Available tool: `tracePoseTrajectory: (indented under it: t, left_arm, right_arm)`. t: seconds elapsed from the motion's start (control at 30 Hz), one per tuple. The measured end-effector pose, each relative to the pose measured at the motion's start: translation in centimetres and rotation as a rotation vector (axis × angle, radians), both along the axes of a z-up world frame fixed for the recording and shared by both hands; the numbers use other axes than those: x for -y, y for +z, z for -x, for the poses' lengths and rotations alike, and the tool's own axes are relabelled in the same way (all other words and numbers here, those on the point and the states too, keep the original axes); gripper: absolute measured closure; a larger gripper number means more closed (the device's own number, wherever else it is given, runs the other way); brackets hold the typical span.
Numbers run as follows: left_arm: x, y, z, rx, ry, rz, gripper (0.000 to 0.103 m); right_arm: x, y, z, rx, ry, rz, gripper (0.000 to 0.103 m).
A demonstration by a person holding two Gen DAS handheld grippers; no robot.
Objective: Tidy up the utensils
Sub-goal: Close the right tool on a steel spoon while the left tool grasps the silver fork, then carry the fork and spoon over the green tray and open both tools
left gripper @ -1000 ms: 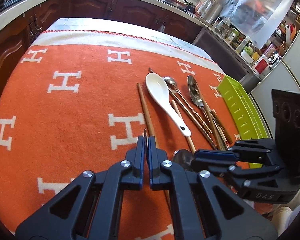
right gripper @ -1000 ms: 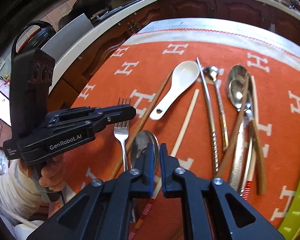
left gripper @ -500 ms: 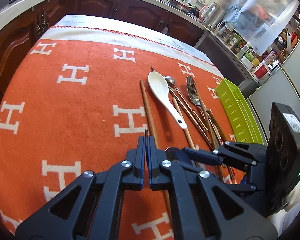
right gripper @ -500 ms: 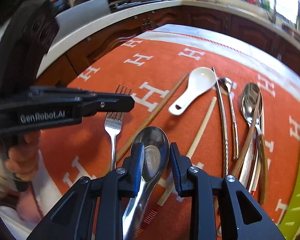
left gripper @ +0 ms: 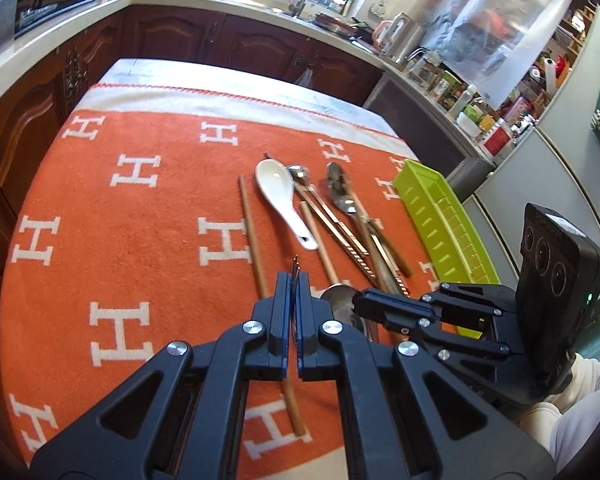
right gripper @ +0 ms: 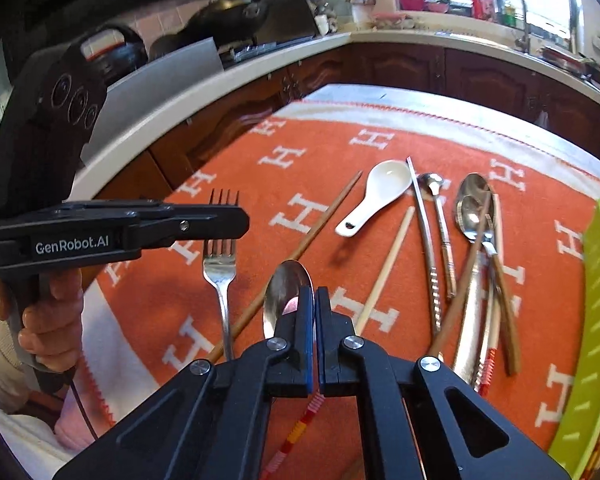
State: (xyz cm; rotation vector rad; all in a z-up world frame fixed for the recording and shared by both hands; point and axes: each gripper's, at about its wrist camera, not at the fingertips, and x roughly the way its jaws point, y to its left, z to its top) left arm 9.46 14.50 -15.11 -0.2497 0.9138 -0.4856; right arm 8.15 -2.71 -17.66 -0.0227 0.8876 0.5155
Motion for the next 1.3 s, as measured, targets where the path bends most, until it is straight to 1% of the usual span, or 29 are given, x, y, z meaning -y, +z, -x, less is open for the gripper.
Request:
tracePoseTrajectory:
  t: [0.13,0.23,0.3,0.43,0.57,0.73,0.83,0.9,1.0,1.17,1.3]
  left_arm:
    - [1.1,1.9,1.1,0.024,-0.025,-0.001,0.103]
    - [2.3,3.5,1.7,0.037,-0.049,0.011,0.103]
    - [3.4,4.8,1.9,0.052,-0.074,0.02,0.103]
    - [7.1,7.9,2.0,0.099,-0.157,0.036,0.103]
    - [12.3,10.5,1.6,0.141,-0.255,0.02,0.103]
    - [19.1,12.2,0.3,0.173,-0.36,-0.011,0.103]
    - [23.2,11.9,-1.4,0.16,-0.407,-0.042,0.103]
    - [25.5,11.1,-3.0,0.141,-0.422,-0.07,0.103]
    - [28.4,9.5,-6.0,0.098,-0.437,-0.113,0.103]
    - [32.1,6.1,-10.7,0.023,-0.437,-0.202,0.103]
    - [33.6,3.6,-13.0,-0.006,-0.413,-0.283,0.103]
  right_arm:
    - [1.8,2.5,1.7,0.039,-0.046,-0.032,0.102]
    - [4.2,4.7,2.9,0.071,-0.089,-0.06,0.102]
    - [6.0,6.4,4.0,0.105,-0.132,-0.063,0.102]
    - [10.0,9.0,5.6,0.151,-0.224,-0.062,0.102]
    - [15.1,10.0,6.7,0.166,-0.352,-0.035,0.102]
    - [22.0,9.6,6.3,0.149,-0.506,0.011,0.102]
    - [25.9,8.7,5.2,0.141,-0.564,0.035,0.102]
    - [27.9,8.1,4.3,0.13,-0.591,0.055,0.102]
    - [29.9,6.9,2.2,0.111,-0.594,0.071,0.102]
    - [31.4,4.5,-1.3,0.082,-0.576,0.107,0.102]
    - [32.0,2.7,-4.4,0.041,-0.556,0.099,0.102]
